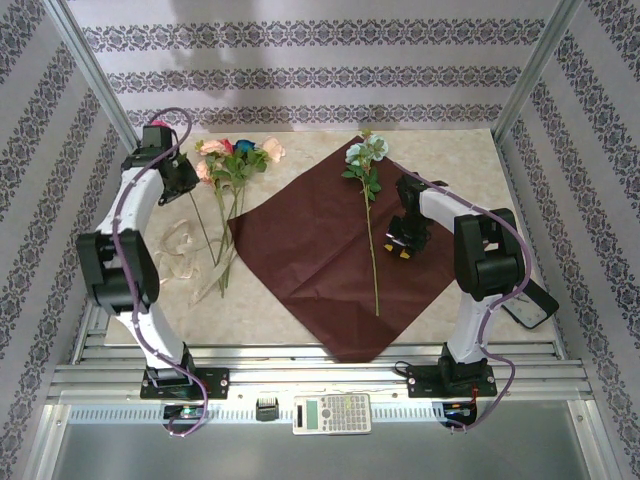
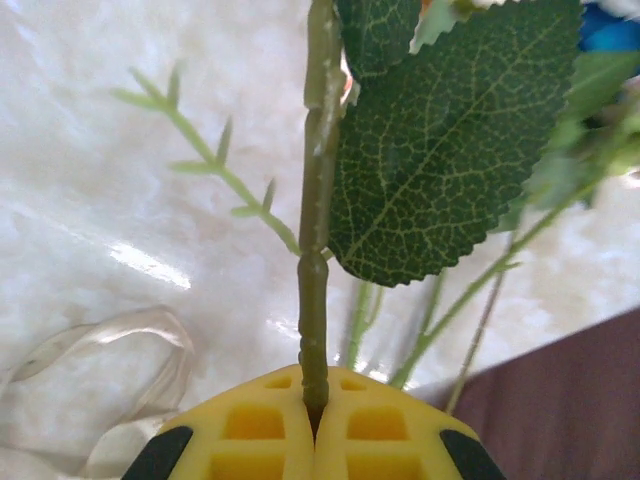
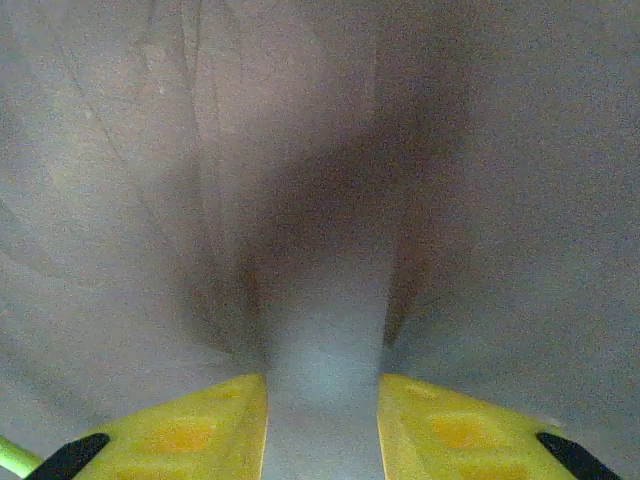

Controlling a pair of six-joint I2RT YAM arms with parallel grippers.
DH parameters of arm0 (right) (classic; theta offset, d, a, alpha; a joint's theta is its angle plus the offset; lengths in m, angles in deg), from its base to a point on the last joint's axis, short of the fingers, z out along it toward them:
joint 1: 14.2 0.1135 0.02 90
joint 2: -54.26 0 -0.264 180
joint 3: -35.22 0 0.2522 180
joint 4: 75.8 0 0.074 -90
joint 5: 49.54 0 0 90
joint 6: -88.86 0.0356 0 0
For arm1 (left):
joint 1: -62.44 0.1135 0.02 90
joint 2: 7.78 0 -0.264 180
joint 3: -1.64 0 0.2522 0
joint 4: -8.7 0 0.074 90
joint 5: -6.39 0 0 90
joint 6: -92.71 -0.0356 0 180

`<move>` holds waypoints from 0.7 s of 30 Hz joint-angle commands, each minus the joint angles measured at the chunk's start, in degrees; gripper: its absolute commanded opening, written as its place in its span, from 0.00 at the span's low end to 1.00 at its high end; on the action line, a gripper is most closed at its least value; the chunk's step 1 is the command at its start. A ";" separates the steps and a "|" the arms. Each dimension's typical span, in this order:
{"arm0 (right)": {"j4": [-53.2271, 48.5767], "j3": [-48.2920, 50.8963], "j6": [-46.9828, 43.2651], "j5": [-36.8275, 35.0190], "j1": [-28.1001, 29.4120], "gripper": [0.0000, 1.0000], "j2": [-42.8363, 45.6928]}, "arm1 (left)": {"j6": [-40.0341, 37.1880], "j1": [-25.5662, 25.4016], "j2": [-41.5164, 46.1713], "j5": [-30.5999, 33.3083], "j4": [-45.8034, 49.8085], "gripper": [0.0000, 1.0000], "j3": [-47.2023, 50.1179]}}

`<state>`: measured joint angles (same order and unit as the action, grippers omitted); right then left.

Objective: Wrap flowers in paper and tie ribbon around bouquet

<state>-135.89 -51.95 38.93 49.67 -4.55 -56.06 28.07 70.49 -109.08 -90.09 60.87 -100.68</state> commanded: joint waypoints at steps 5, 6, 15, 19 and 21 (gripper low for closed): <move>-1.11 0.08 -1.14 -1.48 0.81 0.35 1.73 | -3.68 -3.98 11.09 10.10 1.15 0.00 3.21; -1.07 0.19 -1.18 -1.48 0.81 0.35 1.99 | -4.49 -4.93 12.00 10.97 1.21 0.00 2.38; -1.30 1.25 -1.58 -1.61 0.95 0.36 4.01 | -13.81 -16.25 13.64 31.42 3.92 0.00 -5.37; -1.43 1.43 -2.01 -1.48 0.98 0.36 4.92 | -14.33 -18.08 13.31 26.47 3.14 0.00 -6.81; -1.39 1.51 -2.26 -1.32 0.98 0.36 5.26 | -13.06 -18.09 12.18 11.46 0.89 0.00 -7.15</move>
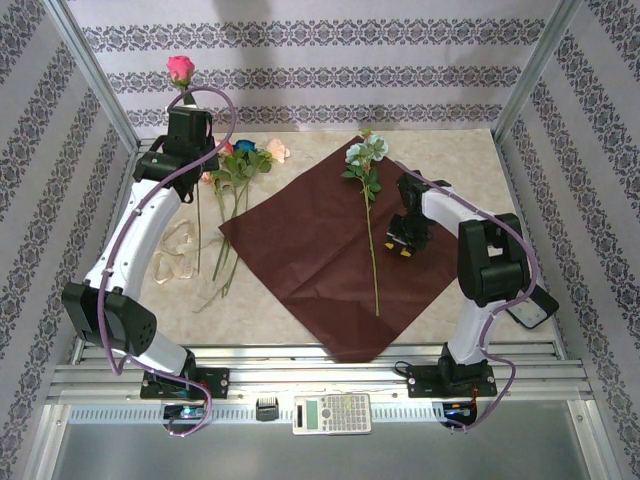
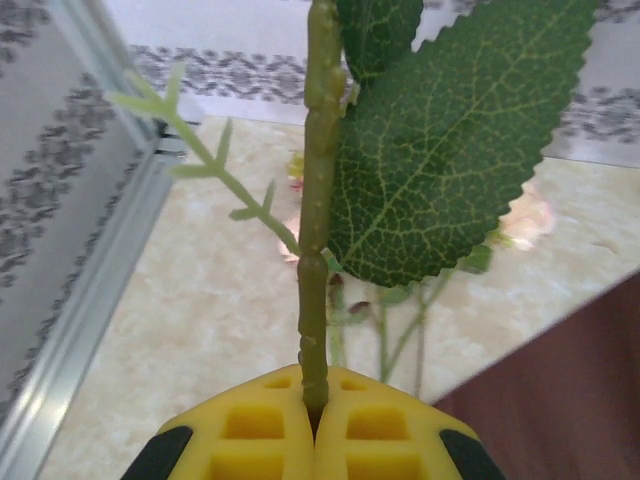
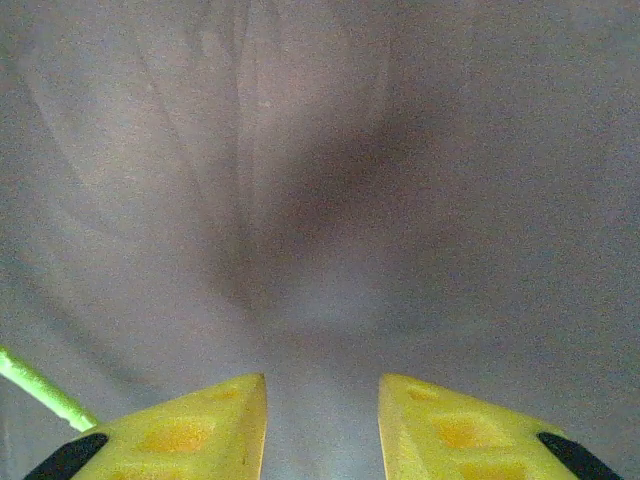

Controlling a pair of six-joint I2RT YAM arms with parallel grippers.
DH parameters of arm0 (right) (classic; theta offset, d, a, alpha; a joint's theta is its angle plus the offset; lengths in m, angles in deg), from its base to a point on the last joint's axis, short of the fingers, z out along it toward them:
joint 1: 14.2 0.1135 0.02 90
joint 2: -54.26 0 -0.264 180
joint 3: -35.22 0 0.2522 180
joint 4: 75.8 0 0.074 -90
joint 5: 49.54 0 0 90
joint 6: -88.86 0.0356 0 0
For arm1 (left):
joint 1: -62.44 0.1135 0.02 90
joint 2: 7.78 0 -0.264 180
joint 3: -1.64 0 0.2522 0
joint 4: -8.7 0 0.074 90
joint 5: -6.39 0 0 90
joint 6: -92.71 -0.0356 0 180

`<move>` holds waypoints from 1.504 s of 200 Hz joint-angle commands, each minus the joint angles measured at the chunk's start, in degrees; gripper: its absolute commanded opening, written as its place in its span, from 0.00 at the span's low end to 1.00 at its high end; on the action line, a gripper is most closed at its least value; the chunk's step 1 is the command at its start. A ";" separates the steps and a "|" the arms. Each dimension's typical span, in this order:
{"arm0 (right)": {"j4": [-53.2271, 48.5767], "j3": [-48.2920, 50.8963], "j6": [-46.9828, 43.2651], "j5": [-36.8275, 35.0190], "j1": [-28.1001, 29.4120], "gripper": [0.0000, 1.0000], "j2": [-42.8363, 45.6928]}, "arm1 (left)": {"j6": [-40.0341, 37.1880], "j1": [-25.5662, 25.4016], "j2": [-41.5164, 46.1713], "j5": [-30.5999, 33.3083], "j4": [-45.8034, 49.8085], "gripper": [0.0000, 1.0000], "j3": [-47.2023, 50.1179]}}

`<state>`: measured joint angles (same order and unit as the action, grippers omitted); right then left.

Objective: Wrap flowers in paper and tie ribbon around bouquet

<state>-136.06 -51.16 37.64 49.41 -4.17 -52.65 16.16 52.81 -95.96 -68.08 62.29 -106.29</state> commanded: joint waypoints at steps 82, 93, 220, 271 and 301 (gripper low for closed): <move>0.10 0.99 -2.17 3.62 -0.07 0.37 5.19 | 35.60 -14.49 -31.11 -55.98 -45.66 0.00 -2.40; -0.08 1.07 -2.27 3.87 -0.16 0.37 5.72 | 38.11 -15.42 -36.22 -56.89 -48.49 0.00 -5.74; -1.27 2.40 -3.45 3.71 -0.31 0.42 9.79 | 24.27 -12.39 -37.67 -39.60 -8.35 0.53 -23.51; -1.18 1.44 -3.95 2.74 2.24 0.42 9.88 | 10.48 1.77 -29.43 -32.59 8.15 0.25 -14.45; -1.13 0.45 -3.67 2.73 3.96 0.41 9.57 | 6.88 7.68 -29.59 -27.83 8.63 0.26 -9.21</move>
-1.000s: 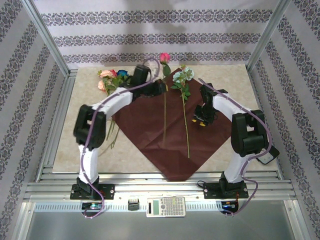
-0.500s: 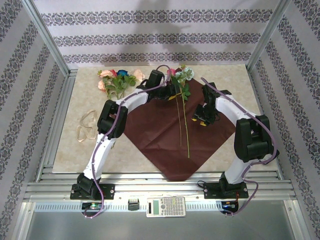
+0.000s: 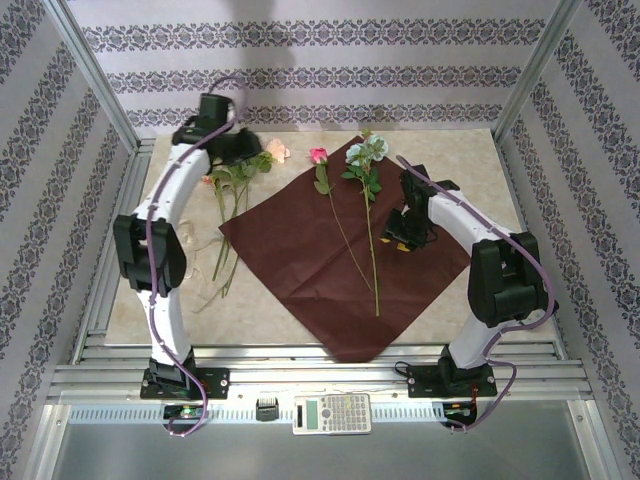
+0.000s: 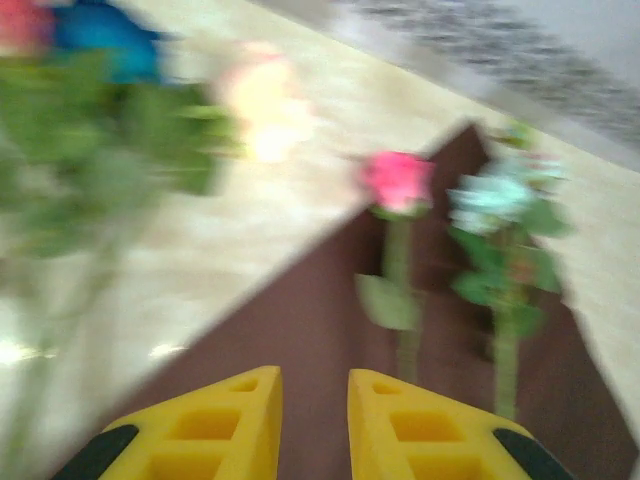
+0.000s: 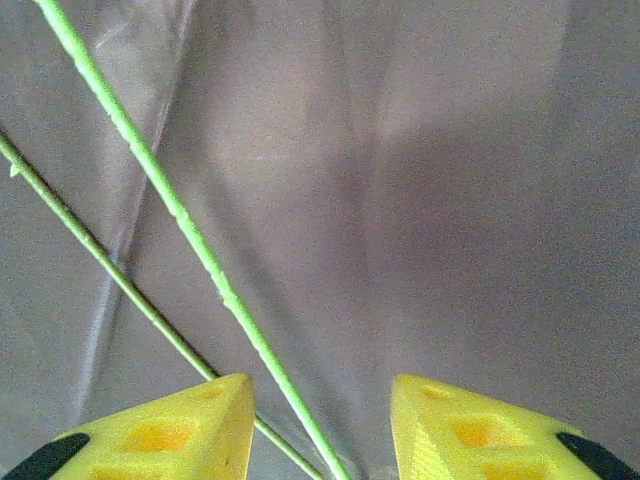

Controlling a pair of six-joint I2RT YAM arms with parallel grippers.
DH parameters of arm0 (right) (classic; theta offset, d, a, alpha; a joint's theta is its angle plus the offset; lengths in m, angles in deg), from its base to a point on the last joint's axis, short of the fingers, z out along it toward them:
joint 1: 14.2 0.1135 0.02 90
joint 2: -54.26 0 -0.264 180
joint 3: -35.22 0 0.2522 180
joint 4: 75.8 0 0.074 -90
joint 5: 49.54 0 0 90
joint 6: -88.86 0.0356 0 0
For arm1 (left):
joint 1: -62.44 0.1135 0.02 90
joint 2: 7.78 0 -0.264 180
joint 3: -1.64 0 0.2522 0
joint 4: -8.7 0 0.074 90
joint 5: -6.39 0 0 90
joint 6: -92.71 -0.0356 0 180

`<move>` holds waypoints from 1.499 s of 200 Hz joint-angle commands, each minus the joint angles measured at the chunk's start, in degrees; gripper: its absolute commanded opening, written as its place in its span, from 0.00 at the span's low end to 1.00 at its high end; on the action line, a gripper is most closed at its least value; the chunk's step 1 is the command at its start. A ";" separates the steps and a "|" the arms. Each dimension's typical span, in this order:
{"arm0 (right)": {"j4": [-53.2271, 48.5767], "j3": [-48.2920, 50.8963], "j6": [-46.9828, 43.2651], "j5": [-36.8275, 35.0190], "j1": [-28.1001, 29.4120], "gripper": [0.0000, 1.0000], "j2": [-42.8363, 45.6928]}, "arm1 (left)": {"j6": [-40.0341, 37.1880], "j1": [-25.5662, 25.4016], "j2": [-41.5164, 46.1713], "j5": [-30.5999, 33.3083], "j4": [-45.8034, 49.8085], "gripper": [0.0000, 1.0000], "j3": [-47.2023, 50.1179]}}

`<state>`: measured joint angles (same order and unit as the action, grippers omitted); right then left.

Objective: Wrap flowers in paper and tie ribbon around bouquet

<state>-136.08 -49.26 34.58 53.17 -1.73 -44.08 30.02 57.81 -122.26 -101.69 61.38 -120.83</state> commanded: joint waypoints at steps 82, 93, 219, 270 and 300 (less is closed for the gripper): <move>-2.43 -2.06 0.13 -1.81 2.19 0.42 2.27 | -9.47 5.33 -15.19 14.30 12.96 0.36 0.16; -2.48 -1.97 0.18 -1.81 2.08 0.41 2.46 | -9.70 5.35 -16.78 14.22 12.97 0.37 -0.78; -2.62 -4.13 0.16 -1.18 2.24 0.42 0.40 | -16.45 3.60 -14.53 30.73 15.55 0.00 -4.34; -2.31 -5.22 0.09 -0.69 2.73 0.42 -0.40 | -16.94 2.20 -0.86 40.22 10.97 0.00 3.23; -2.06 -4.92 0.14 -0.61 3.21 0.42 -0.03 | -17.33 1.30 5.46 45.91 8.94 0.00 7.97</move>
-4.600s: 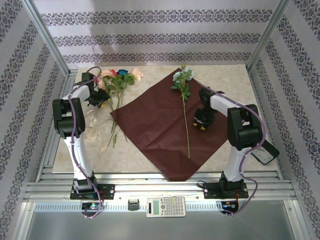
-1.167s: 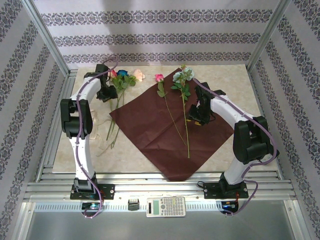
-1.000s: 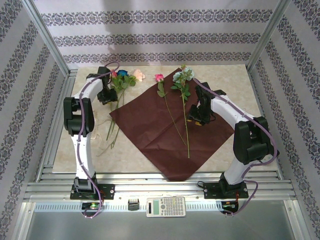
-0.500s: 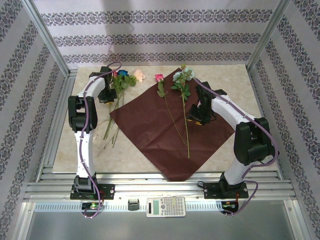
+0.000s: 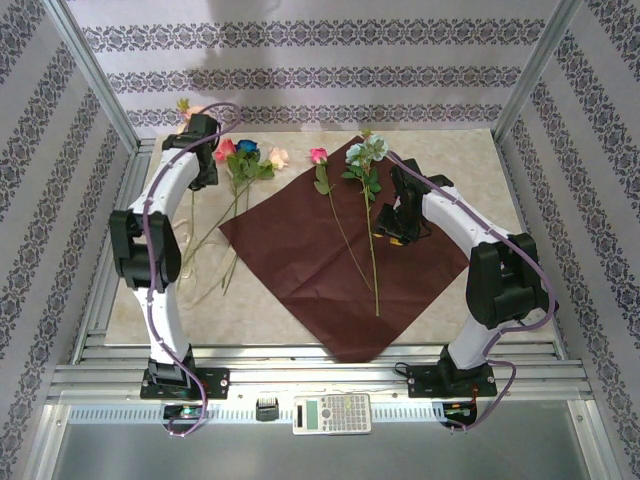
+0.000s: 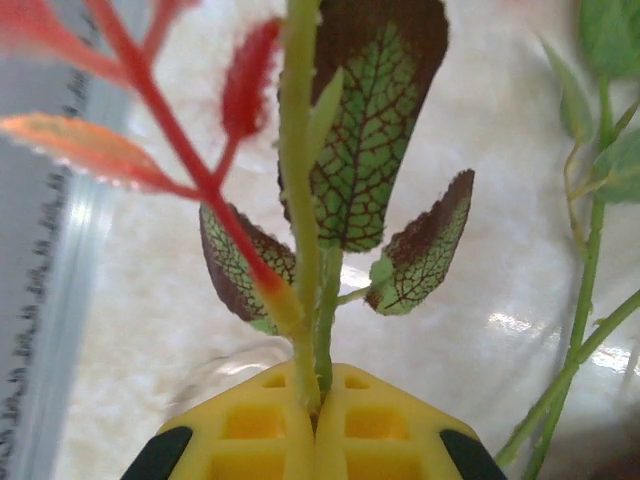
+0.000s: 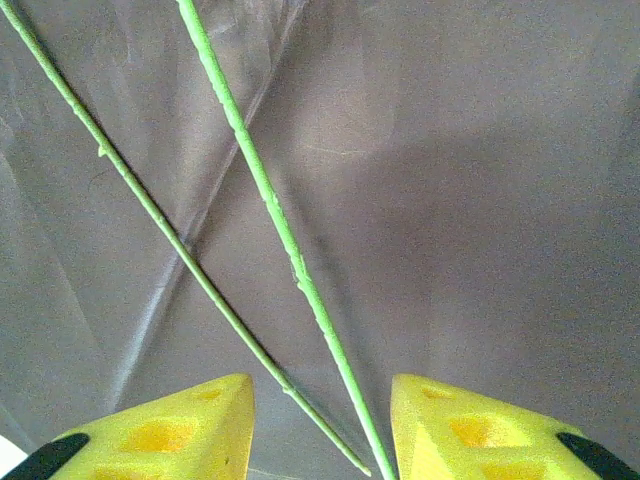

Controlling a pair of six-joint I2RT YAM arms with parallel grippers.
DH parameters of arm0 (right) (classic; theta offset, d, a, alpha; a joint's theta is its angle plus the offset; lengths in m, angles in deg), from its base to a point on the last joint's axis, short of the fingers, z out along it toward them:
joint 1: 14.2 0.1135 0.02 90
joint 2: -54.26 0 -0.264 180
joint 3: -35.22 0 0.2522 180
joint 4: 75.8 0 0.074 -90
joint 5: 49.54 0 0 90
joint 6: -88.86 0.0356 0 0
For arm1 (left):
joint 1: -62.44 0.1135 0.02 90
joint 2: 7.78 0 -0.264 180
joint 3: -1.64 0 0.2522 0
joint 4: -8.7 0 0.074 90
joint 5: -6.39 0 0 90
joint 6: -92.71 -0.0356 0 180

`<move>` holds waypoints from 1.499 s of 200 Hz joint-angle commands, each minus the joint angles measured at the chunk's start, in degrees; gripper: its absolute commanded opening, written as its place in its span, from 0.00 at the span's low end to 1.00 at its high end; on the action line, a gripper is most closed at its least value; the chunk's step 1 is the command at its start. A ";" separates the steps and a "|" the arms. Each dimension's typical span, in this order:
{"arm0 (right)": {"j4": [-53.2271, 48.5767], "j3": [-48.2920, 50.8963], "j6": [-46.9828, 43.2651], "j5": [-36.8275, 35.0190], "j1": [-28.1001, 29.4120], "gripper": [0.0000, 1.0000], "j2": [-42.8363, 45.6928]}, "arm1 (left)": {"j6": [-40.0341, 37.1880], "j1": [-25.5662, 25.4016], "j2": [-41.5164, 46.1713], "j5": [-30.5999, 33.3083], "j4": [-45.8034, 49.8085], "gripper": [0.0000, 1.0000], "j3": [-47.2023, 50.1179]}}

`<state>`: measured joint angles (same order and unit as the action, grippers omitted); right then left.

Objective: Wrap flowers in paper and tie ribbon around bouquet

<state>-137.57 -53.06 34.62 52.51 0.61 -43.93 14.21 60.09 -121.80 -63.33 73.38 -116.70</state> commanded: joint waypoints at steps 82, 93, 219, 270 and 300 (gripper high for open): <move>0.45 2.28 0.84 0.36 1.44 0.42 2.33 | 2.53 -3.37 17.45 -28.66 -13.43 0.00 8.05; 1.06 3.15 1.28 1.00 0.87 0.42 2.64 | 6.64 -5.86 15.67 -40.63 -17.09 0.00 8.50; -0.07 10.40 0.03 2.57 -3.61 0.42 12.55 | 40.50 -21.69 -22.97 -58.74 -49.91 0.18 -8.93; -1.03 12.23 -0.96 1.60 -4.31 0.43 15.42 | 28.66 -20.85 -15.32 -49.06 -29.64 0.53 -13.41; -0.56 11.97 -1.27 1.47 -4.45 0.43 14.68 | 18.05 -17.05 -5.85 -41.59 -15.62 0.48 -9.19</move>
<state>-137.40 -41.50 34.43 54.41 -3.23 -29.63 43.90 39.02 -138.74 -112.58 44.07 -126.86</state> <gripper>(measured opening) 0.434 0.519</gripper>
